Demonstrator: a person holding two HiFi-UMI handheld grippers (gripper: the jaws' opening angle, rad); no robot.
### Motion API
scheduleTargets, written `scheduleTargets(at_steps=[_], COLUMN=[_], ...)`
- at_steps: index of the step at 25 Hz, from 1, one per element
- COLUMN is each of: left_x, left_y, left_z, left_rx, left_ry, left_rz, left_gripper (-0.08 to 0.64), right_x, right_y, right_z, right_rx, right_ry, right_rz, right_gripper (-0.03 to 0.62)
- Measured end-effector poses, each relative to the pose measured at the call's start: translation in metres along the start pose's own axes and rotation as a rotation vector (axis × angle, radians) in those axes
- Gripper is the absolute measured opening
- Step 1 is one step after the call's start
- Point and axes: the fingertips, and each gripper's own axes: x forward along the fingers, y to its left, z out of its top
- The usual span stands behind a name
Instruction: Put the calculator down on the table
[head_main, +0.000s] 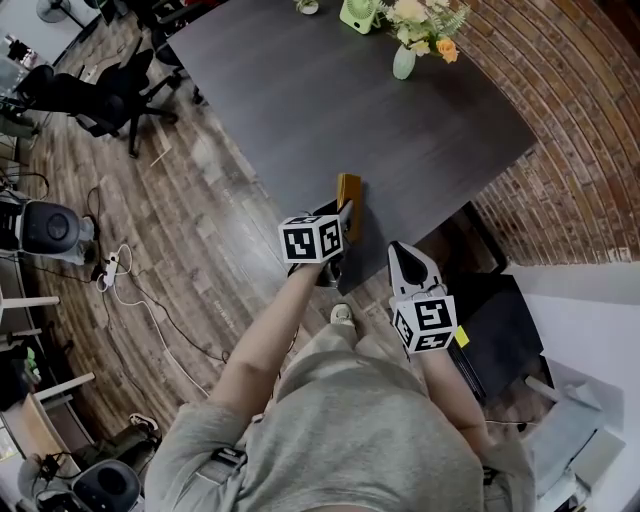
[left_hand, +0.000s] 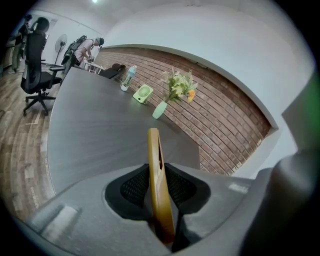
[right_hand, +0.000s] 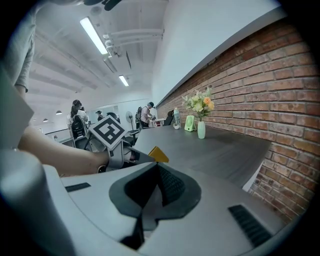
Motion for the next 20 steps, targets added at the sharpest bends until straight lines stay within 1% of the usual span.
scheduleTargets(at_steps=[5, 8, 11, 16, 20], left_x=[0.007, 0.01, 0.012, 0.013, 0.011], left_y=[0.008, 0.012, 0.018, 0.028, 0.04], left_z=[-0.005, -0.006, -0.005, -0.004, -0.004], left_rx=[0.015, 0.027, 0.018, 0.003, 0.007], left_ry=[0.039, 0.042, 0.047, 0.05, 0.057], left_rz=[0.044, 0.059, 0.074, 0.091, 0.135], left_gripper=[0.092, 0.092, 0.094, 0.112, 0.139], right_x=[0.003, 0.004, 0.006, 0.007, 0.01], right_y=[0.0, 0.001, 0.001, 0.001, 0.004], right_z=[-0.001, -0.001, -0.001, 0.0, 0.001], right_rx=[0.0, 0.0, 0.001, 0.002, -0.001], right_ry=[0.002, 0.003, 0.004, 0.008, 0.008], right_rz=[0.0, 0.0, -0.002, -0.003, 0.003], right_gripper=[0.003, 0.003, 0.003, 0.003, 0.003])
